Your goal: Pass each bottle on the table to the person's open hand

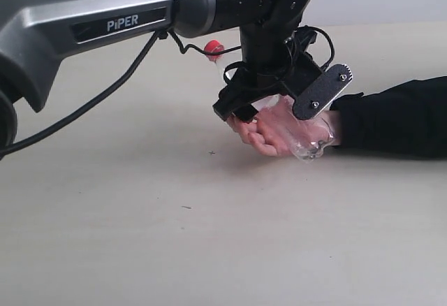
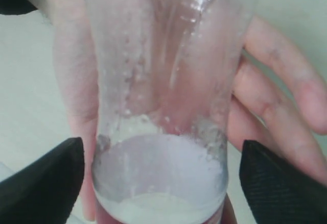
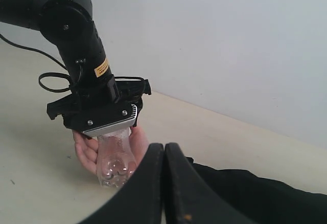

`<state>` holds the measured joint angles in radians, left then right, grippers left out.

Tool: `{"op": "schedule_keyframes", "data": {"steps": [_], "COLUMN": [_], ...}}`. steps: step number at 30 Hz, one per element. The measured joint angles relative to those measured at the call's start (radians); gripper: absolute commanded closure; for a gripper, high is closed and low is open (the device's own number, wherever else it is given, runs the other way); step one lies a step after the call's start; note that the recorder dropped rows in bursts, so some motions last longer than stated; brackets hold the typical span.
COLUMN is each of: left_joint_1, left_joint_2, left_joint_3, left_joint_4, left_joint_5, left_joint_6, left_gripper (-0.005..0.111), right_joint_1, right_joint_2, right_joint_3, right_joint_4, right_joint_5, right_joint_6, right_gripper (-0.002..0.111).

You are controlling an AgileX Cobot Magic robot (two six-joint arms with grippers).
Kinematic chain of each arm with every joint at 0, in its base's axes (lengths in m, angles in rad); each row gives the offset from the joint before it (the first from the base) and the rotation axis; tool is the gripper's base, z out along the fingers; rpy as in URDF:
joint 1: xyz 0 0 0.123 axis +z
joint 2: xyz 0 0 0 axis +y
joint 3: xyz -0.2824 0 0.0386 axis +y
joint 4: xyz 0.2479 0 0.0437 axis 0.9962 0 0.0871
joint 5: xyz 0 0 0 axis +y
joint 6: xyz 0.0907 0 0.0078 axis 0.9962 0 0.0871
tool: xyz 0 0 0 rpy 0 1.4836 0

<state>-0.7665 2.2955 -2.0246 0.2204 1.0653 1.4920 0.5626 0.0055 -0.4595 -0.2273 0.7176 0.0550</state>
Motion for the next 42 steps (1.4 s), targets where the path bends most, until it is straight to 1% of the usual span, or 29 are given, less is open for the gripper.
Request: {"op": "schedule_keyframes", "data": {"steps": [10, 16, 20, 22, 27, 32, 35, 37, 38, 39, 40, 42], "left_joint_1": [0.000, 0.000, 0.000, 0.000, 0.000, 0.000, 0.000, 0.000, 0.000, 0.000, 0.000, 0.000], "left_joint_2": [-0.032, -0.087, -0.132, -0.161, -0.242, -0.308, -0.328, -0.337, -0.340, -0.343, -0.346, -0.359], "left_joint_3": [0.000, 0.000, 0.000, 0.000, 0.000, 0.000, 0.000, 0.000, 0.000, 0.000, 0.000, 0.000], "left_joint_4": [0.000, 0.000, 0.022, 0.026, 0.029, 0.033, 0.033, 0.033, 0.033, 0.033, 0.033, 0.033], "left_joint_5": [0.012, 0.059, 0.110, 0.135, 0.146, 0.148, 0.152, 0.152, 0.152, 0.154, 0.154, 0.154], "left_joint_6": [0.000, -0.002, -0.047, -0.120, -0.509, -0.769, -0.960, -1.078, -1.116, -1.154, -1.184, -1.223], "left_gripper": [0.027, 0.027, 0.027, 0.027, 0.027, 0.027, 0.029, 0.037, 0.046, 0.056, 0.070, 0.102], "right_joint_1": [0.000, 0.000, 0.000, 0.000, 0.000, 0.000, 0.000, 0.000, 0.000, 0.000, 0.000, 0.000], "right_joint_2": [0.000, 0.000, 0.000, 0.000, 0.000, 0.000, 0.000, 0.000, 0.000, 0.000, 0.000, 0.000], "right_joint_3": [0.000, 0.000, 0.000, 0.000, 0.000, 0.000, 0.000, 0.000, 0.000, 0.000, 0.000, 0.000], "right_joint_4": [0.000, 0.000, 0.000, 0.000, 0.000, 0.000, 0.000, 0.000, 0.000, 0.000, 0.000, 0.000], "right_joint_5": [0.000, 0.000, 0.000, 0.000, 0.000, 0.000, 0.000, 0.000, 0.000, 0.000, 0.000, 0.000], "right_joint_6": [0.000, 0.000, 0.000, 0.000, 0.000, 0.000, 0.000, 0.000, 0.000, 0.000, 0.000, 0.000], "right_gripper": [0.108, 0.108, 0.108, 0.108, 0.108, 0.108, 0.108, 0.108, 0.108, 0.108, 0.108, 0.108]}}
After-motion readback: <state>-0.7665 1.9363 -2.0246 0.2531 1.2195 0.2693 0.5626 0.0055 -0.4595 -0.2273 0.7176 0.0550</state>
